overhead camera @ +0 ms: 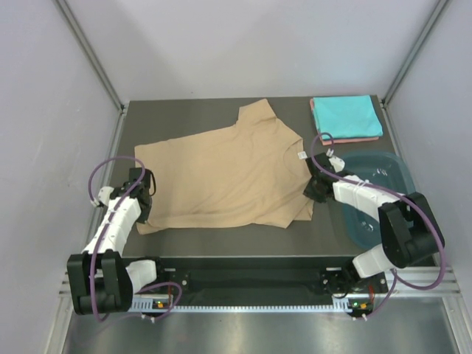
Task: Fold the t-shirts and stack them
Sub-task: Fold the tshirt
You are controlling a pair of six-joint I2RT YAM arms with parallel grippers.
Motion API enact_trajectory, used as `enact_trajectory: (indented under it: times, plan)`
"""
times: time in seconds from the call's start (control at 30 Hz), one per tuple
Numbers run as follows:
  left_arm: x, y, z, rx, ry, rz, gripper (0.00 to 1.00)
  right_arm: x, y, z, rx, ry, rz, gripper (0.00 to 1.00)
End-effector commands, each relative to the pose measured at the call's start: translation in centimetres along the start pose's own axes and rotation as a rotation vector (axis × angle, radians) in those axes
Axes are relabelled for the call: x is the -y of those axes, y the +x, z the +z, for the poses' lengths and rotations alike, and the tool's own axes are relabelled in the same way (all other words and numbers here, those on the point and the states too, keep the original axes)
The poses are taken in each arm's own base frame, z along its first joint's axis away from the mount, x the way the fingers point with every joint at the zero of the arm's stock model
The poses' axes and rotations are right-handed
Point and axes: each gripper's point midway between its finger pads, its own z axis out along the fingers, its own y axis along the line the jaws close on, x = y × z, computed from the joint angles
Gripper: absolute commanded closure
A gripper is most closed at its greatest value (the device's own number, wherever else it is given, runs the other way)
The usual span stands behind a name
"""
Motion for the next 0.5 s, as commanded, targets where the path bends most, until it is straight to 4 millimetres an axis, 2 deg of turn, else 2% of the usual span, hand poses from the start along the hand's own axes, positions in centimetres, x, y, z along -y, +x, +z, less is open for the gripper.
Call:
enact_trajectory:
  times: [0.0, 0.27, 0.3, 0.33, 0.4, 0.47]
  plan:
    - [0.3, -0.1, 0.1, 0.013, 0.014, -0.021, 1.0, -0.2, 0.3, 0.4, -0.006, 0.009, 0.01, 0.77]
    - [0.5, -0.1, 0.0, 0.014, 0.016, -0.022, 1.0, -0.1, 0.5, 0.6, -0.013, 0.02, 0.021, 0.8]
    - [0.5, -0.2, 0.0, 0.017, 0.016, -0.021, 1.0, -0.2, 0.4, 0.5, -0.008, 0.019, 0.021, 0.82]
    - [0.5, -0.2, 0.0, 0.017, 0.015, -0.022, 1.0, -0.1, 0.4, 0.4, -0.007, 0.021, 0.019, 0.92]
    - [0.4, -0.3, 0.0, 0.02, 0.013, -0.021, 1.0, -0.2, -0.2, 0.2, 0.012, 0.021, 0.02, 1.0]
    - [0.5, -0.4, 0.0, 0.022, 0.015, -0.024, 1.0, 0.2, -0.6, -0.1, 0.028, 0.04, 0.012, 1.0]
